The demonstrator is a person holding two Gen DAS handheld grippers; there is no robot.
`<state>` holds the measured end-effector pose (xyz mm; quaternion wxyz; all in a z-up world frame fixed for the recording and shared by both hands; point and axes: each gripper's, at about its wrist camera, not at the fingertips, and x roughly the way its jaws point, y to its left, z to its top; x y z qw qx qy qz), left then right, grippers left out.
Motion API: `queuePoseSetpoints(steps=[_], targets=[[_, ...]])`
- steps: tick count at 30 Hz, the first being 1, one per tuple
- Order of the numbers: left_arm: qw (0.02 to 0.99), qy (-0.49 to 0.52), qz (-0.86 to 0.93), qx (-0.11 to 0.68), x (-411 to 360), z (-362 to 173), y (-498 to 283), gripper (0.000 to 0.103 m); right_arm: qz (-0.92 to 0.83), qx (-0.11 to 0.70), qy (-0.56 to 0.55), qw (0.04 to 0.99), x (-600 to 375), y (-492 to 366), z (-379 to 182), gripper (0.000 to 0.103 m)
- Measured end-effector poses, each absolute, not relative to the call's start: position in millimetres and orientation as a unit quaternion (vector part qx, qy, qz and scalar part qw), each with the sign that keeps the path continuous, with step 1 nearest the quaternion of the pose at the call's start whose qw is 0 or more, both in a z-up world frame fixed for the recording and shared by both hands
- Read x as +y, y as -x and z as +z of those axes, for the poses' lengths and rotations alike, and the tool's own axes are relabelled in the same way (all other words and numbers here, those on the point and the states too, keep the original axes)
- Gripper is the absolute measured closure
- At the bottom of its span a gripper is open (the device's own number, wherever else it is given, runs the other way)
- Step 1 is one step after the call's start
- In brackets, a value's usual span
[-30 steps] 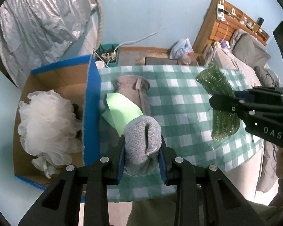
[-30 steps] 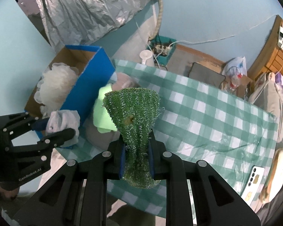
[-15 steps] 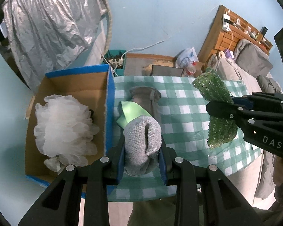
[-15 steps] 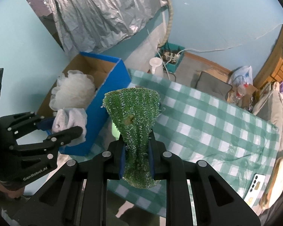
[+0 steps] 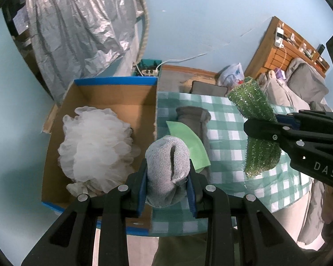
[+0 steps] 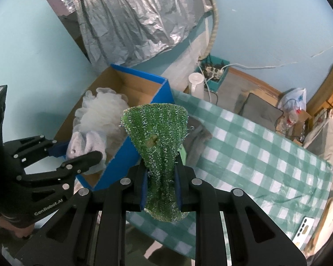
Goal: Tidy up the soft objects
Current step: 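Lift the scrubber and grey sock and carry them over the box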
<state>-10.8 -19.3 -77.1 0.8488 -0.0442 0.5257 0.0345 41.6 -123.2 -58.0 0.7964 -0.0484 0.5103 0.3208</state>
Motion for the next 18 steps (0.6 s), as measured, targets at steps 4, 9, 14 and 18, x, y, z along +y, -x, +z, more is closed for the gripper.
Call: queuePoseSetpoints(steps=[4,9,14,18], targets=[[0.85,0.048,0.042,0.523,-7,-76,12,0.072,0.33,0.509,0.052,0.793,-107,-43,-56,0.085],[0.849,0.053,0.054,0.522,7,-75,14,0.072,0.34,0.509,0.057,0.789,-91,-44,-57,0.085],[0.848,0.056,0.063,0.523,22,-75,16,0.072,0.35,0.509,0.063,0.783,-75,-46,-58,0.085],[0.846,0.059,0.072,0.524,32,-76,16,0.072,0.359,0.51,0.066,0.779,-61,-47,-59,0.085]])
